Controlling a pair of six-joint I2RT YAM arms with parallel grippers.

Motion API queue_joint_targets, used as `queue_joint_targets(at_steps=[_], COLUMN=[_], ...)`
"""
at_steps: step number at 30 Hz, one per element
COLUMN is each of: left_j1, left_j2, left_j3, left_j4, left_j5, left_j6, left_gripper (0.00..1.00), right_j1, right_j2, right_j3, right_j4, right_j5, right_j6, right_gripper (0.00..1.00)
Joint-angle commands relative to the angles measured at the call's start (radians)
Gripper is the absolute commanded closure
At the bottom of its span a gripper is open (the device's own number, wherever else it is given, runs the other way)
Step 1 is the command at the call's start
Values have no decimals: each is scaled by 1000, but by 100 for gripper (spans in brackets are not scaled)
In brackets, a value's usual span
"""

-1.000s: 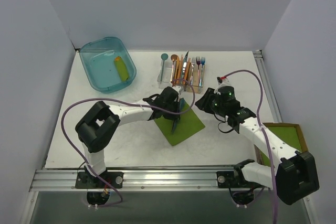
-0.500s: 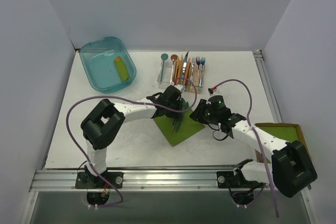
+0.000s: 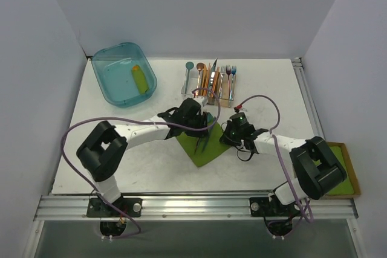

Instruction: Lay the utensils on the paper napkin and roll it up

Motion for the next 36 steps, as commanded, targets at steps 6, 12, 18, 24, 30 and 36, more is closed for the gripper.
queue_joint_targets(at_steps=[6, 12, 18, 24, 30, 36], left_j1=[75, 178, 212, 252, 312, 402], left_j2=[-234, -372, -462, -561, -708, -831], left_j3=[-128, -234, -299, -345, -404, -484], left_j4=[19, -22, -85, -148, -211, -197], left_j5=[96, 83, 59, 31, -9, 7], left_j6=[-12, 22, 48, 53, 21, -35], left_gripper=[53, 53, 53, 48, 33, 17], right_j1=[114, 311, 459, 507, 587, 659], right_j2=[-52, -180, -213, -180, -3, 140], right_j3=[-68, -115, -79, 72, 285, 420], right_j4=[-45, -134, -207, -214, -246, -301], right_j5=[134, 246, 294, 306, 256, 232], right_j6=[108, 249, 333, 90, -226, -363], right_gripper=[100, 100, 100, 68, 60, 47])
